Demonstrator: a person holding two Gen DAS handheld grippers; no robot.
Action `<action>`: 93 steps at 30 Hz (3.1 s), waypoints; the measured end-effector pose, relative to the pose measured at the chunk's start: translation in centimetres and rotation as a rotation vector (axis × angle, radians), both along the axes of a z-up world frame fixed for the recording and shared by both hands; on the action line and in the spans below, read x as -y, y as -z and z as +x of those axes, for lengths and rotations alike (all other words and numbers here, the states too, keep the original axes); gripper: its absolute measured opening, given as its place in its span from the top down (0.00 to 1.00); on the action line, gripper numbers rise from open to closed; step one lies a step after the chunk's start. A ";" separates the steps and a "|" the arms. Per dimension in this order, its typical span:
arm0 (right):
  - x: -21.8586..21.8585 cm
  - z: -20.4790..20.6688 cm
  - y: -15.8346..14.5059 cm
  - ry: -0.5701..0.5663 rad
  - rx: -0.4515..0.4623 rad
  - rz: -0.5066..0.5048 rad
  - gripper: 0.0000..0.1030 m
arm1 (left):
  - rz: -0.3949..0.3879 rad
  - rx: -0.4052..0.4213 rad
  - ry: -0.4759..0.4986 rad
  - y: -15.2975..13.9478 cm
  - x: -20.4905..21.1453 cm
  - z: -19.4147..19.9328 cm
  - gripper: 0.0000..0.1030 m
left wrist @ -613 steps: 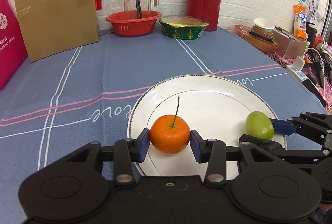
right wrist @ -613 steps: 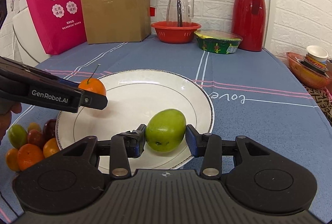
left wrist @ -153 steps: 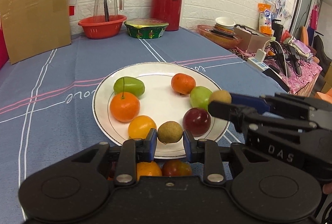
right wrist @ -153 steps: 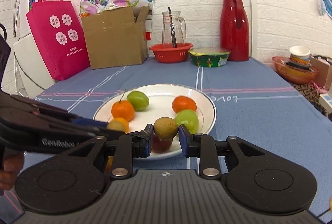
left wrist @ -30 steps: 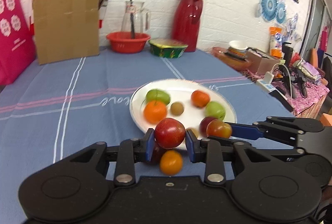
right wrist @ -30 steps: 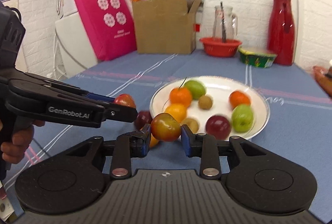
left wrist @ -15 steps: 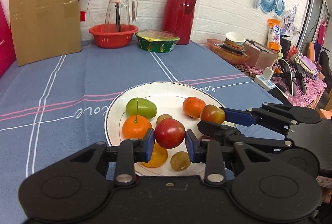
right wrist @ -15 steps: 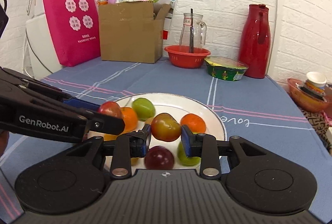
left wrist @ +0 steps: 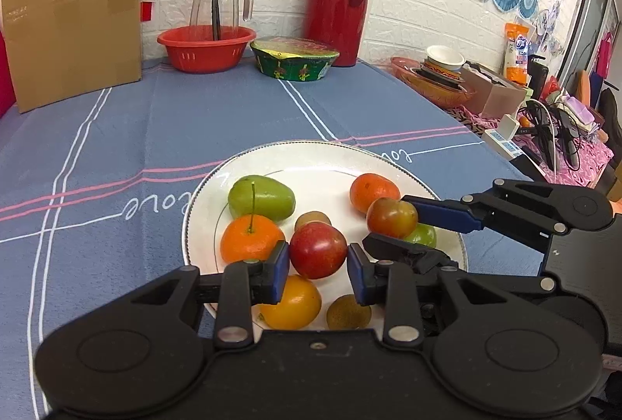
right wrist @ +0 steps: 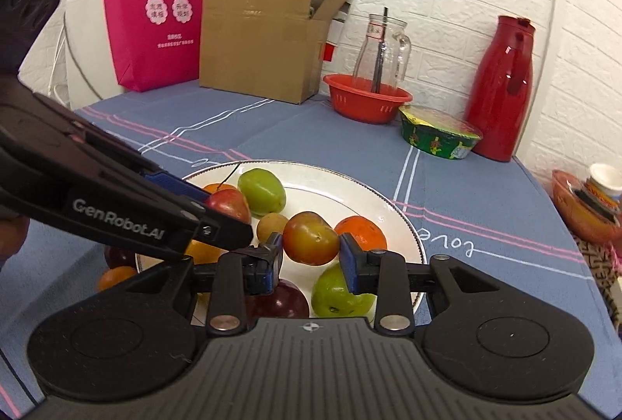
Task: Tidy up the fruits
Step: 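Carry both tomatoes onto the white plate and open both tools, then lift both open tools toward the dark red plum and tangerine, then close the left tool on the dark red plum while the right tool grasps the tangerine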
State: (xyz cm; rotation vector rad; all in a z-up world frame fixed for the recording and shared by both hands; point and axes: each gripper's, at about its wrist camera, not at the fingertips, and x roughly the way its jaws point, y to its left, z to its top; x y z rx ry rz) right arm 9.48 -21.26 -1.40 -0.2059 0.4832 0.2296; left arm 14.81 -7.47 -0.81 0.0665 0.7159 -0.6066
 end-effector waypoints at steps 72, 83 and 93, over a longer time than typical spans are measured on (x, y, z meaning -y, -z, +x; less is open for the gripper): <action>-5.8 -4.3 2.1 -0.018 -0.187 0.254 0.44 | 0.042 0.109 -0.219 -0.5 -9.8 -8.8 0.00; -2.3 -6.6 2.3 0.053 -0.180 0.235 0.44 | 0.067 0.042 -0.123 1.7 -5.8 -5.2 0.00; -1.9 -6.5 2.5 0.050 -0.171 0.259 0.43 | 0.077 0.006 -0.107 2.5 -5.0 -4.1 0.00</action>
